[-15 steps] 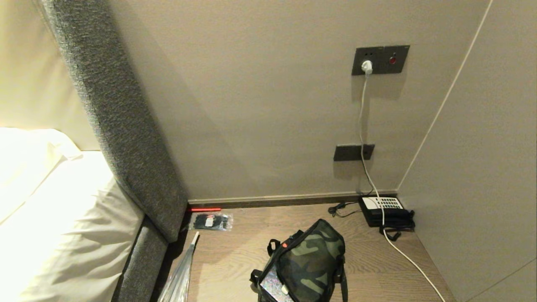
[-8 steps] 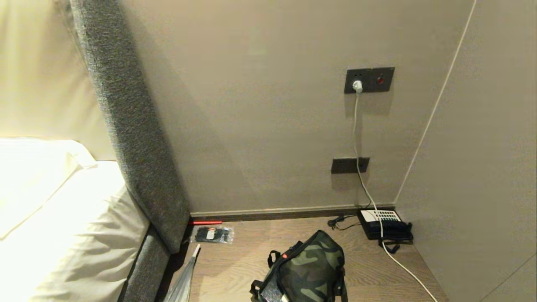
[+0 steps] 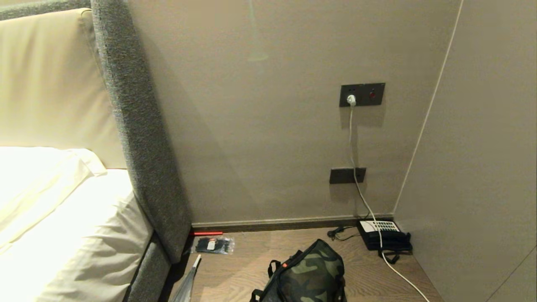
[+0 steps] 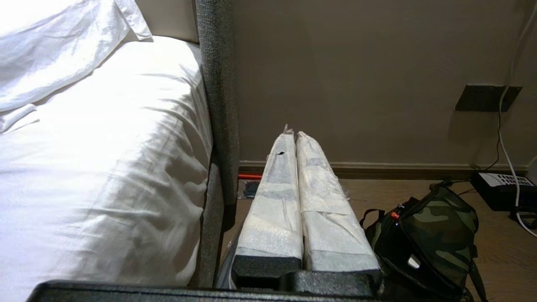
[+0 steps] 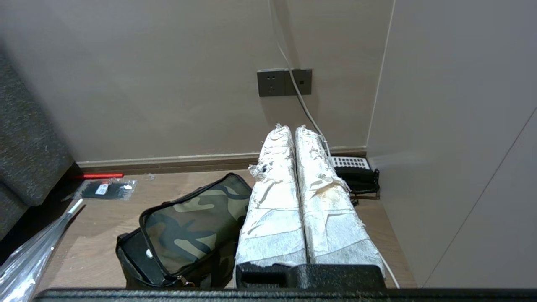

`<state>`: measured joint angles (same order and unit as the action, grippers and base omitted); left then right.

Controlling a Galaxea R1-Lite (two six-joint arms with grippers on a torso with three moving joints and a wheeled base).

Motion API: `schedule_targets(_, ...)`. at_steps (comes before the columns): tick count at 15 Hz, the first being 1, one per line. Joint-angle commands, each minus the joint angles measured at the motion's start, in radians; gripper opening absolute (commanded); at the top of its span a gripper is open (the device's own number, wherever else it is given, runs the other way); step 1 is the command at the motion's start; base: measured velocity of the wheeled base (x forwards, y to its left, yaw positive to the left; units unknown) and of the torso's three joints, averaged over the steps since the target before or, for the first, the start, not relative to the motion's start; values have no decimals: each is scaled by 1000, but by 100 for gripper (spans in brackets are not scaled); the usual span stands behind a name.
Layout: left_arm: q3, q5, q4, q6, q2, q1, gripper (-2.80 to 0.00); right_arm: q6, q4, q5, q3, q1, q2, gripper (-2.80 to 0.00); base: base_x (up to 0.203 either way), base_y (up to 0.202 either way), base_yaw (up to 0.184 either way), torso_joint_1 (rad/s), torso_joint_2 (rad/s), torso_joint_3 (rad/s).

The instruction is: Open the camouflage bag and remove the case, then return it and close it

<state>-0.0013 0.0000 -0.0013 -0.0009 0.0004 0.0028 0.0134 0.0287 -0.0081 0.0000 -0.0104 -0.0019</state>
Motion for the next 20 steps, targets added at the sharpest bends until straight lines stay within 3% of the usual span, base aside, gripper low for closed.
schedule_targets(1, 0, 0, 0, -1, -2, 0, -280, -1, 0, 0, 14, 0, -20, -280, 0, 0, 0, 0, 0, 0)
schedule_targets(20, 0, 0, 0, -1, -2, 0, -280, 4, 5, 2, 14, 0, -20, -280, 0, 0, 0, 0, 0, 0)
